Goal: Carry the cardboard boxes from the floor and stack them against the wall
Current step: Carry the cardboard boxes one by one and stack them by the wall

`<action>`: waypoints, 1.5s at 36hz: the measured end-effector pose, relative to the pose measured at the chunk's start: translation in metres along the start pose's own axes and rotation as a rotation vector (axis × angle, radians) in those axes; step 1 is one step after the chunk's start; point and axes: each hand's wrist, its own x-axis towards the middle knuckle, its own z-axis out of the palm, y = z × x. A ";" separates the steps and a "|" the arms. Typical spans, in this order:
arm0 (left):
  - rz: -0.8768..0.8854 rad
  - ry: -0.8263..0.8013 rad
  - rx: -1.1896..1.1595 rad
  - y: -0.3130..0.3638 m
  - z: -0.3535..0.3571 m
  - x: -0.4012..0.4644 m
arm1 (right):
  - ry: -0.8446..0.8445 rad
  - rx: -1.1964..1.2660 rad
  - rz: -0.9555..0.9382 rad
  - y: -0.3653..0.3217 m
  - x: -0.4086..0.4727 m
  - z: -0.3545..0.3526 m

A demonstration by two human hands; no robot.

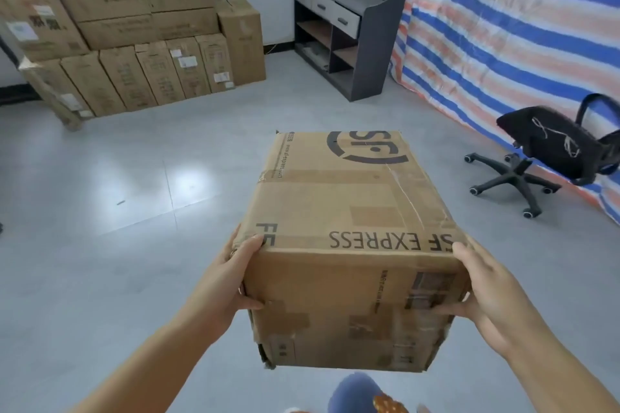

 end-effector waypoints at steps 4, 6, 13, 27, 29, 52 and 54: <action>-0.001 0.009 0.001 0.033 0.020 0.063 | 0.004 -0.004 0.008 -0.023 0.071 0.012; 0.010 0.011 -0.003 0.048 0.032 0.097 | -0.009 -0.001 0.004 -0.034 0.111 0.018; 0.007 0.063 -0.050 0.099 0.087 0.215 | -0.050 -0.041 0.020 -0.082 0.266 0.030; 0.028 0.198 -0.086 0.207 0.156 0.404 | -0.125 -0.097 0.044 -0.196 0.501 0.083; 0.027 0.207 -0.071 0.221 0.158 0.435 | -0.132 -0.108 0.046 -0.205 0.533 0.096; 0.015 0.121 -0.009 0.467 0.153 0.811 | -0.106 -0.083 0.050 -0.343 0.884 0.296; 0.018 0.147 -0.019 0.483 0.157 0.843 | -0.134 -0.085 0.052 -0.355 0.922 0.310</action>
